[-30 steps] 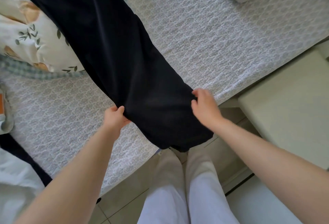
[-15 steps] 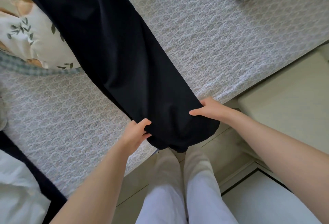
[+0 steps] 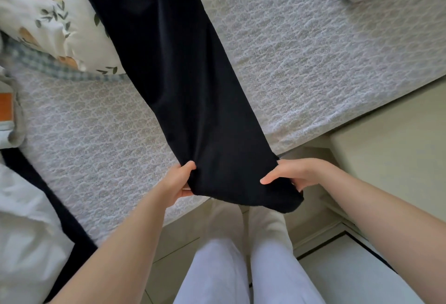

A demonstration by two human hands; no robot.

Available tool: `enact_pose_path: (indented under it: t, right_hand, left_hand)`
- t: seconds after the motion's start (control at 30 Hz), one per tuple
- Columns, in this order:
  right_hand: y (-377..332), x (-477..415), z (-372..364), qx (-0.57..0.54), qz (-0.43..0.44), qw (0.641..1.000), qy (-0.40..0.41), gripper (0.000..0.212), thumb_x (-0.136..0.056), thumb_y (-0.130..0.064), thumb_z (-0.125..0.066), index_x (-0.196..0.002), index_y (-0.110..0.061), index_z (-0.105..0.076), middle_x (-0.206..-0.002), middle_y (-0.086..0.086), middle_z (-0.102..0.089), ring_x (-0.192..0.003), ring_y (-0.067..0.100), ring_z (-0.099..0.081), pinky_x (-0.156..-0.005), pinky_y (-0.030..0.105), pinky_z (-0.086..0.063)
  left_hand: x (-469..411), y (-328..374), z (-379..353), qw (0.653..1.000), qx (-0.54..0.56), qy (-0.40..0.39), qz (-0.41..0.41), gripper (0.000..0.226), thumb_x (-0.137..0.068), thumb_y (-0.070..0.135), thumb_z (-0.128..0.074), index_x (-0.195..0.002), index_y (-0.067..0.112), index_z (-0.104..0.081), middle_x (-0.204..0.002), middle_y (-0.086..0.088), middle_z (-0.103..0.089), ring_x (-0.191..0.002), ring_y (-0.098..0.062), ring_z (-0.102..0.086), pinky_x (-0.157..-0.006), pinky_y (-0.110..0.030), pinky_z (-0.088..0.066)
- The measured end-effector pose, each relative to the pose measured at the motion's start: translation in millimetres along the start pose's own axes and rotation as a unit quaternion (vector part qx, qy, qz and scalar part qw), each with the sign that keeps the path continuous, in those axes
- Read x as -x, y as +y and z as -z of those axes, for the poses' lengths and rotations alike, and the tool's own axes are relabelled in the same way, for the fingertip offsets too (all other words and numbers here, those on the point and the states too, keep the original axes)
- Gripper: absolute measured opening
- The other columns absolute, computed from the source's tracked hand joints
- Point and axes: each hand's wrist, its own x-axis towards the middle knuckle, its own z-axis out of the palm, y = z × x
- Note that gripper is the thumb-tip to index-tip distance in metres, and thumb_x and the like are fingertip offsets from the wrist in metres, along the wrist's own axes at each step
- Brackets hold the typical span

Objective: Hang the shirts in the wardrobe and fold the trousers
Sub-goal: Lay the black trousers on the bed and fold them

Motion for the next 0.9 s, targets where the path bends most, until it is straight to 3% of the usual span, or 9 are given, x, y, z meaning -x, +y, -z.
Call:
enact_pose_path:
  t: [0.13,0.23,0.3,0.43,0.6,0.7,0.77,0.83,0.9]
  right_hand:
    - [-6.5,-12.6,-11.6,0.036,0.063,0.996,0.053,0.039,-0.078,-0.039,-0.070,-0.116,-0.041,-0.061,-0.116,-0.014,-0.068,-0.111,0.013,-0.062,-0.102,0.043,-0.046]
    - [-3.5,-23.1,-23.7,-0.009,0.080,0.992,0.095,0.032,-0.085,-0.028,-0.069,-0.116,-0.024,-0.063,-0.112,-0.002,-0.067,-0.094,0.012,-0.064,-0.078,0.025,-0.054]
    - [-0.6,-24.6,-27.1,-0.005,0.081,0.988,0.128,0.033,-0.086,-0.027,-0.068,-0.117,-0.016,-0.063,-0.110,0.004,-0.067,-0.090,0.016,-0.065,-0.069,0.027,-0.053]
    - [4.8,-16.1,-20.1,-0.019,0.086,0.988,0.129,0.032,-0.089,-0.024,-0.066,-0.120,-0.023,-0.060,-0.117,-0.003,-0.066,-0.105,0.016,-0.064,-0.087,0.033,-0.055]
    - [13.7,-16.1,-6.7,0.201,0.061,0.947,0.245,0.052,-0.085,-0.028,-0.064,-0.134,-0.031,-0.048,-0.132,-0.003,-0.052,-0.125,0.024,-0.046,-0.103,0.040,-0.042]
    - [5.6,-13.2,-10.0,0.357,0.075,0.894,0.261,0.037,-0.085,-0.037,-0.064,-0.121,-0.028,-0.059,-0.136,0.000,-0.028,-0.128,0.025,-0.025,-0.107,0.041,-0.031]
    - [-1.6,-15.1,-9.8,0.376,0.115,0.876,0.279,0.029,-0.082,-0.038,-0.065,-0.109,-0.028,-0.065,-0.142,-0.005,-0.022,-0.130,0.023,-0.020,-0.108,0.040,-0.027]
    - [-8.7,-16.9,-5.6,0.312,0.130,0.903,0.266,0.024,-0.079,-0.036,-0.069,-0.102,-0.030,-0.069,-0.144,-0.010,-0.023,-0.132,0.020,-0.021,-0.111,0.041,-0.028]
    - [-17.3,-14.7,1.7,0.186,0.139,0.950,0.208,0.022,-0.078,-0.030,-0.072,-0.098,-0.037,-0.068,-0.136,-0.012,-0.043,-0.129,0.016,-0.038,-0.109,0.042,-0.037]
  left_hand:
    - [-3.0,-0.3,-2.7,1.000,-0.009,-0.004,-0.017,0.029,-0.092,0.013,-0.050,-0.118,0.013,-0.063,-0.110,-0.007,-0.072,-0.098,-0.025,-0.070,-0.076,-0.039,-0.061]
    - [-1.2,-2.8,-4.8,0.999,0.019,-0.023,-0.013,0.030,-0.091,0.012,-0.051,-0.118,0.015,-0.062,-0.106,-0.004,-0.070,-0.090,-0.020,-0.066,-0.067,-0.031,-0.057]
    - [0.8,-3.0,-4.3,0.999,0.031,-0.034,-0.007,0.029,-0.091,0.012,-0.051,-0.118,0.015,-0.061,-0.096,-0.002,-0.066,-0.080,-0.015,-0.060,-0.060,-0.026,-0.052]
    - [0.5,-3.2,-4.3,0.998,0.031,-0.047,-0.004,0.029,-0.091,0.009,-0.054,-0.119,0.017,-0.058,-0.110,0.002,-0.067,-0.096,-0.015,-0.065,-0.069,-0.029,-0.055]
    - [2.5,-4.9,-14.2,0.996,0.056,-0.049,-0.045,0.036,-0.090,-0.003,-0.053,-0.120,0.017,-0.054,-0.118,0.003,-0.065,-0.106,-0.016,-0.064,-0.080,-0.027,-0.056]
    - [1.8,-10.9,-18.8,0.991,0.113,-0.038,-0.053,0.037,-0.088,-0.005,-0.051,-0.116,0.018,-0.059,-0.119,0.001,-0.067,-0.110,-0.020,-0.064,-0.095,-0.039,-0.054]
    - [0.8,-15.9,-21.2,0.988,0.140,-0.033,-0.051,0.034,-0.088,-0.004,-0.054,-0.114,0.018,-0.061,-0.118,-0.001,-0.069,-0.109,-0.021,-0.066,-0.097,-0.042,-0.053]
    - [1.7,-20.1,-24.0,0.987,0.148,-0.038,-0.046,0.032,-0.089,0.000,-0.061,-0.116,0.018,-0.060,-0.117,-0.001,-0.070,-0.107,-0.019,-0.067,-0.093,-0.039,-0.055]
    - [3.3,-24.2,-27.4,0.990,0.126,-0.054,-0.043,0.031,-0.089,0.005,-0.066,-0.116,0.020,-0.061,-0.115,0.002,-0.072,-0.104,-0.015,-0.069,-0.089,-0.033,-0.055]
